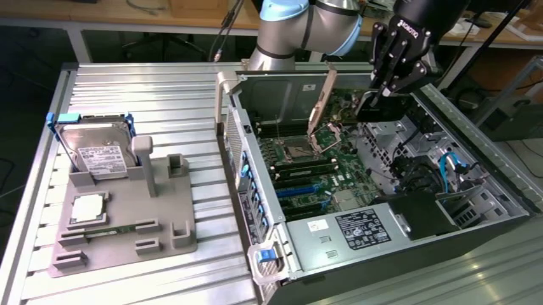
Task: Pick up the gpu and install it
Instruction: 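Insert the gpu into the slot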
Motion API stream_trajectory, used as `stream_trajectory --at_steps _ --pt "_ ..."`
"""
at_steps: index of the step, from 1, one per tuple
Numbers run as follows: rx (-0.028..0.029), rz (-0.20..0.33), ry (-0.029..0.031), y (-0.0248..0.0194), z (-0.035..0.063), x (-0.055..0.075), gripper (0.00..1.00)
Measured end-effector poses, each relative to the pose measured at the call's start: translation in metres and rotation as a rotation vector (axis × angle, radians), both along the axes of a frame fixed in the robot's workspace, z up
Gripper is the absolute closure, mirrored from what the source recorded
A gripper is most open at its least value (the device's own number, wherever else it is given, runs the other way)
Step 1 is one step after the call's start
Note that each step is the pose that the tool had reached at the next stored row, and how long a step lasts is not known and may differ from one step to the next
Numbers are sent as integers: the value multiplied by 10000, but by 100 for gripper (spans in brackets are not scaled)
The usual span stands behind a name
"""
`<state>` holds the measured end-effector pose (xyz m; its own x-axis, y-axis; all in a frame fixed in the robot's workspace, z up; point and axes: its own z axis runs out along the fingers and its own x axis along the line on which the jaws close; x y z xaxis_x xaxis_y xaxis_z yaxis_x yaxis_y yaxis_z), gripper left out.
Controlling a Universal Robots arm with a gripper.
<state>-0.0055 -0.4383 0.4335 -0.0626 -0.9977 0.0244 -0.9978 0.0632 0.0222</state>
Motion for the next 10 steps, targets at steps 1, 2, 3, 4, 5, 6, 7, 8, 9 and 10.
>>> stream_trajectory --at_steps 1,2,3,4,5,6,7,8,9,10 --pt "0 0 0 0 -2 0 73" --pt "0 1 0 0 -4 0 73" --pt "0 1 0 0 -6 0 73" --pt "-1 0 0 0 -8 0 73" --pt "0 0 0 0 -10 0 73" --pt "0 1 0 0 -12 0 73" --pt "0 1 0 0 -15 0 73" --pt "0 1 0 0 -17 0 73" --pt "0 0 0 0 -19 0 73" --pt "0 0 0 0 -20 0 73"
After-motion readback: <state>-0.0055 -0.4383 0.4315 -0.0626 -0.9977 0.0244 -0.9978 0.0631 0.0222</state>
